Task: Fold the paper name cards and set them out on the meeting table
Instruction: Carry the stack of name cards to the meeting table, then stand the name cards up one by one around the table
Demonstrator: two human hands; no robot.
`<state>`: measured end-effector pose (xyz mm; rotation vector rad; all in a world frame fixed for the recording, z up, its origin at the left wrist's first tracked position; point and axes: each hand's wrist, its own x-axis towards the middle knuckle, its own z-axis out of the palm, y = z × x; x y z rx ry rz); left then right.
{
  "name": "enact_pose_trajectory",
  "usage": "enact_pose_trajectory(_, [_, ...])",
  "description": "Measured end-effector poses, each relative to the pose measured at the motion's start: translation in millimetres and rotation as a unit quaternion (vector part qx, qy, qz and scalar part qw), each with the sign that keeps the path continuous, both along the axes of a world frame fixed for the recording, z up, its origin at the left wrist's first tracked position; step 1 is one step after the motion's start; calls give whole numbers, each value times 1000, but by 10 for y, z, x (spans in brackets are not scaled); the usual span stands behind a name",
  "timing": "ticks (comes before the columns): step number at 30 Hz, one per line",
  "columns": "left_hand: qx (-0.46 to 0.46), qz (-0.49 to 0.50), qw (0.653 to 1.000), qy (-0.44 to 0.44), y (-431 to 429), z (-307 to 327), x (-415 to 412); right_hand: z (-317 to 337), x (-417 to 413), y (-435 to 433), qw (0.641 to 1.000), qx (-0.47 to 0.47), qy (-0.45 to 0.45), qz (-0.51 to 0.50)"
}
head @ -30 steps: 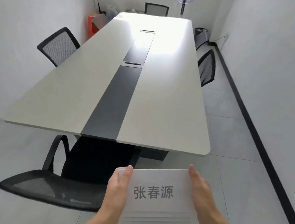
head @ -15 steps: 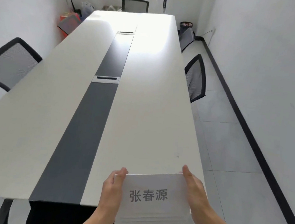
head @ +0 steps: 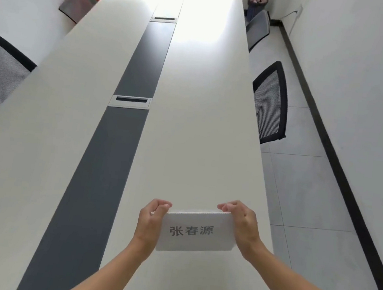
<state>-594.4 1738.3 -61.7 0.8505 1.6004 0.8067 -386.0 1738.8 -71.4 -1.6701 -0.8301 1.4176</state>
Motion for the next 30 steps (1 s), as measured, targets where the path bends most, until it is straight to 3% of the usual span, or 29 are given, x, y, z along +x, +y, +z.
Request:
enact_pose_trajectory(7, [5,-87,996,31,414,-438,-163,-374,-31,249,998,11,-66,12])
enact_pose_trajectory(11, [31,-154,987,45,461,-520,-246,-456,73,224,991,13,-106,85])
enact_pose_trajectory(15, [34,-283,954,96,491,-494,-420,-367,299,292,934,-19,-212,287])
enact_pose_trajectory(18, [54,-342,922,173,536,-487,-524,-280,366,371,904,1,-273,330])
enact_pose_trajectory(22, [60,-313,938,136,599,-277,-564,74,383,452,917,39,-249,310])
enact_pose_trajectory(27, [91,-223,968,-65,724,267,-659,740,324,751,936,64,-109,327])
enact_pose_trajectory(30, [123,-121,982,-81,838,417,-782,943,50,977,934,81,-90,335])
